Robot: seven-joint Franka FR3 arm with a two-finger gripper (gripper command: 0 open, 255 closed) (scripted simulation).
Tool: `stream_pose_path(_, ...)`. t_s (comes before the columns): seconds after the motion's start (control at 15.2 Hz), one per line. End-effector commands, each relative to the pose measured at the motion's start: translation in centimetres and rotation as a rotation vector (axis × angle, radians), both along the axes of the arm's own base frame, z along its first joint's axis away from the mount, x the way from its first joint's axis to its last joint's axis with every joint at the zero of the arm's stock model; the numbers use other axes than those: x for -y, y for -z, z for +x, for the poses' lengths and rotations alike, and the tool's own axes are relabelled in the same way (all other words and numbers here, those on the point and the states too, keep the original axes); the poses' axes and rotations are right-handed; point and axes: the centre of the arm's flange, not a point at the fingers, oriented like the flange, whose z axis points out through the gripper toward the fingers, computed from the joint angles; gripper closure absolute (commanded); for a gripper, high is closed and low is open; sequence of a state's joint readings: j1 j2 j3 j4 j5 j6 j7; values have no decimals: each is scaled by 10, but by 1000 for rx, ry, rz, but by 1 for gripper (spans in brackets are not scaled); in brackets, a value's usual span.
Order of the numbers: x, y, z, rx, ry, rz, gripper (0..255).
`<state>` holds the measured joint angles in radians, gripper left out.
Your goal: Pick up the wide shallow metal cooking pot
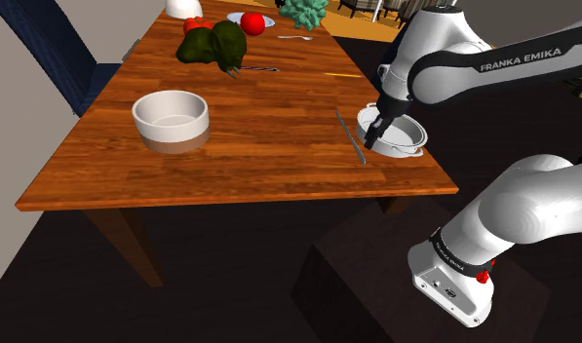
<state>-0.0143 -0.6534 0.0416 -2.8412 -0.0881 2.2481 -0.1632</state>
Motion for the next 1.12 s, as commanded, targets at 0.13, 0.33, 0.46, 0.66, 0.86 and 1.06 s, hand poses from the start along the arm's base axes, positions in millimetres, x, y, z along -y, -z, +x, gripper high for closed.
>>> stream_pose_path(0.13,0,1,0,0,0,0,255)
stream_pose_path(0.33,0,1,0,0,0,0,255)
stream_pose_path(0.46,0,1,0,0,0,0,255)
stream_pose_path(0.66,0,-10,0,0,0,0,255)
stream_pose_path(0.86,0,-25,0,0,0,0,255)
stream_pose_path(1.06,0,-41,0,0,0,0,255)
